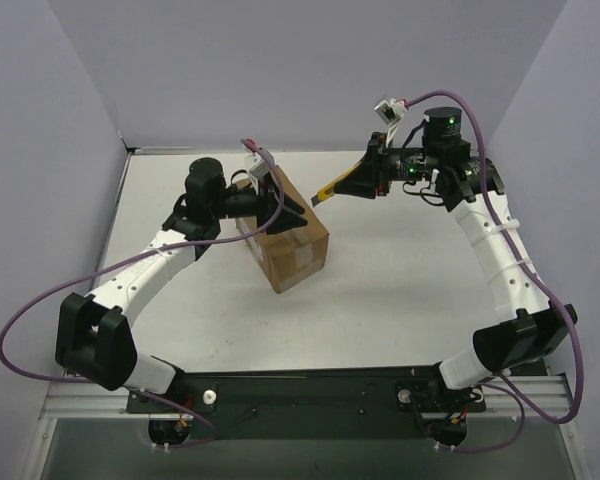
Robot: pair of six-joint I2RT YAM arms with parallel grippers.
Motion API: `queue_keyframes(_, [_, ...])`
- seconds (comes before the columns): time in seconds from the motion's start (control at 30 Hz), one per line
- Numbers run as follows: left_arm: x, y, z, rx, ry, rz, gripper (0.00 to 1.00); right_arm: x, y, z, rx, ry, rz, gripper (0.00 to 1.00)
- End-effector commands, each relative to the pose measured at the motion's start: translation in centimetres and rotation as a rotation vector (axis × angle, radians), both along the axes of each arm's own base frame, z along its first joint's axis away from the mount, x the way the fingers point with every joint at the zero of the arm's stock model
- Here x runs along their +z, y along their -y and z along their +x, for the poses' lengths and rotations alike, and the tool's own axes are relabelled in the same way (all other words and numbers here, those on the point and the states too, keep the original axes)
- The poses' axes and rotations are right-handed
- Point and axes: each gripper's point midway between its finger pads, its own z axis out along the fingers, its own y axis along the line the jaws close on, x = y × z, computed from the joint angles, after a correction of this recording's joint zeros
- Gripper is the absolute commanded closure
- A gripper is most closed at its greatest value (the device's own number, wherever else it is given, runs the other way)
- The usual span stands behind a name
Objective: Unpack the express box
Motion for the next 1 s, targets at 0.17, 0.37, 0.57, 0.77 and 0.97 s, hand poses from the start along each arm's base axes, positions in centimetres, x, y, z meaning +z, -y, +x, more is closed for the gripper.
queue_keyframes(0.17, [4.2, 1.6, -1.4, -0.132, 0.08, -0.114, 0.56, 1.8, -1.3, -1.5, 0.063, 0.071, 0.032, 1.0])
queue_keyframes(0.37, [4.3, 1.7, -1.6, -0.146, 0.076, -0.116, 0.69, 1.6, -1.5, -1.0, 0.06, 0.067, 0.029, 1.0])
queue_keyframes(0.57, [4.4, 1.8, -1.3, -0.148, 0.087, -0.117, 0.8, 1.3, -1.7, -0.7, 0.063, 0.061, 0.027, 1.0])
queue_keyframes(0.77, [4.4, 2.0, -1.1, -0.148, 0.093, -0.122, 0.9, 1.0, -1.9, -0.7, 0.058, 0.03, 0.031, 1.0])
queue_keyframes(0.97, [4.6, 1.9, -1.0, -0.147, 0.1, -0.129, 1.0, 0.6, -1.9, -0.4, 0.045, 0.025, 0.022, 1.0])
